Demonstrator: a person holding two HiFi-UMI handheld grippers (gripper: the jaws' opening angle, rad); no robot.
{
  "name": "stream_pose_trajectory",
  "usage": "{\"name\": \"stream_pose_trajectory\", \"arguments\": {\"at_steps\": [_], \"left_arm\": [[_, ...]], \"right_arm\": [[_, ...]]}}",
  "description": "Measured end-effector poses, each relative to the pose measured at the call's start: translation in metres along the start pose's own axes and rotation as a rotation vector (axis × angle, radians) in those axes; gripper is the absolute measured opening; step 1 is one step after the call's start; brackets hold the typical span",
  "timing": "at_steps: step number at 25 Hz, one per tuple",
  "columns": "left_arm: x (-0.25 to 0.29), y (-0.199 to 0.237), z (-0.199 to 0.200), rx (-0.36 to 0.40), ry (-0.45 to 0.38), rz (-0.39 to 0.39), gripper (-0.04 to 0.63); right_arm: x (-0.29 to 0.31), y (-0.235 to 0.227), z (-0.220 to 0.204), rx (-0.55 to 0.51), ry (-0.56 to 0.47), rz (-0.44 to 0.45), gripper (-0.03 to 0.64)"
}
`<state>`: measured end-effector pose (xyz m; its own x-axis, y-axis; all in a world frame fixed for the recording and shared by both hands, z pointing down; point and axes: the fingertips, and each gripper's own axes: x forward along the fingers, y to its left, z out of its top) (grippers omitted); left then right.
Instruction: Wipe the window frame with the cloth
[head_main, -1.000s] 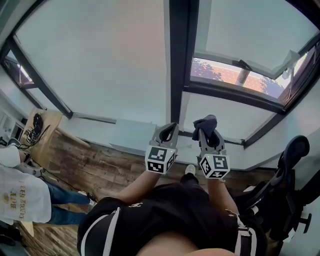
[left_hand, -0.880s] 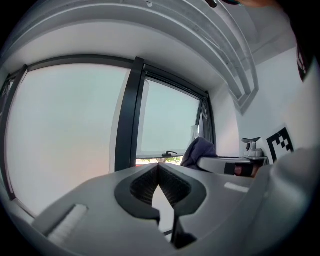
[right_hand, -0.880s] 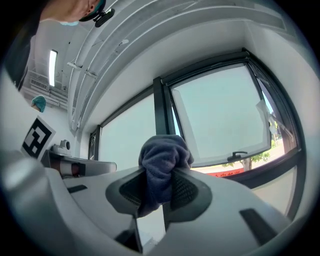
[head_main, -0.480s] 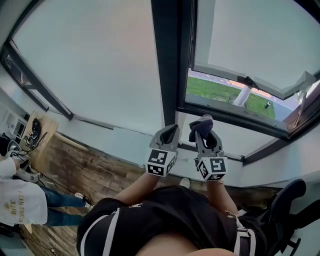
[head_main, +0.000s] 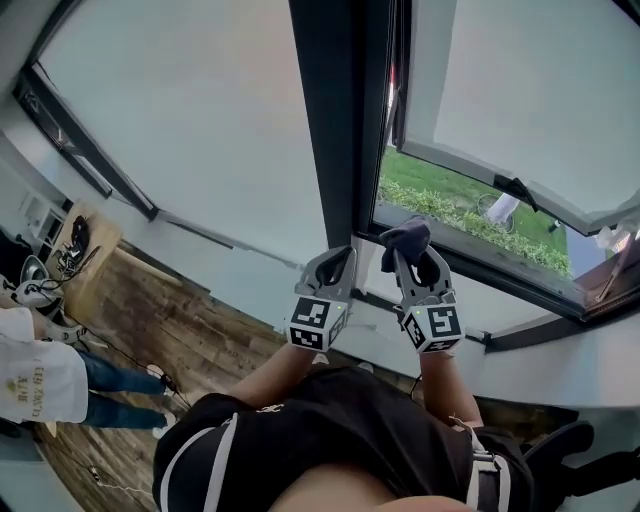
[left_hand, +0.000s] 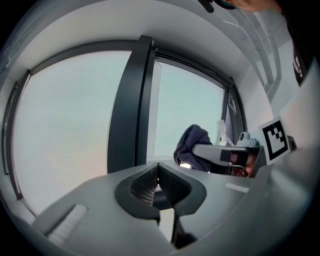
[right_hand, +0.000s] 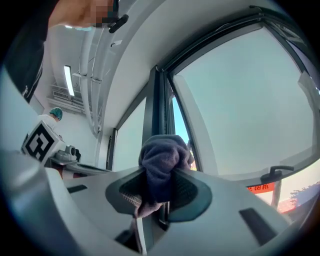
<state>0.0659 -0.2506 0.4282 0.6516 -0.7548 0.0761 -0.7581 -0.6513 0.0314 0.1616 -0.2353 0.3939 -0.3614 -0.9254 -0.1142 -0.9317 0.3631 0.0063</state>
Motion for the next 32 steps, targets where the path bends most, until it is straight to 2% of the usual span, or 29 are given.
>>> {"name": "stream_pose_trajectory", "arguments": {"at_steps": [3, 6, 12, 16, 25, 28, 32], "left_arm": [[0.008, 0.01, 0.007, 0.001, -0.009, 0.008, 0.009], [0.014, 0.018, 0.012, 0.012, -0.029, 0.014, 0.009], [0.023, 0.025, 0.01, -0.005, -0.033, -0.009, 0.009], [0.031, 0.03, 0.012, -0.009, -0.04, -0.026, 0.009], [0.028, 0.05, 0.016, -0.023, -0.069, -0.02, 0.009], [0.027, 0.058, 0.014, -0.031, -0.071, -0.01, 0.009], [0.024, 0.068, 0.013, -0.042, -0.071, 0.003, 0.009]], "right_arm": [[0.016, -0.002, 0.011, 0.021, -0.017, 0.064, 0.112], [0.034, -0.007, 0.029, -0.003, -0.051, 0.115, 0.11], [0.062, -0.023, 0.079, -0.048, -0.141, 0.152, 0.107], [0.083, -0.036, 0.106, -0.06, -0.165, 0.173, 0.107], [0.122, -0.03, 0.197, -0.231, -0.221, 0.29, 0.107], [0.134, -0.03, 0.215, -0.256, -0.231, 0.295, 0.107], [0.151, -0.035, 0.23, -0.213, -0.25, 0.273, 0.107]]}}
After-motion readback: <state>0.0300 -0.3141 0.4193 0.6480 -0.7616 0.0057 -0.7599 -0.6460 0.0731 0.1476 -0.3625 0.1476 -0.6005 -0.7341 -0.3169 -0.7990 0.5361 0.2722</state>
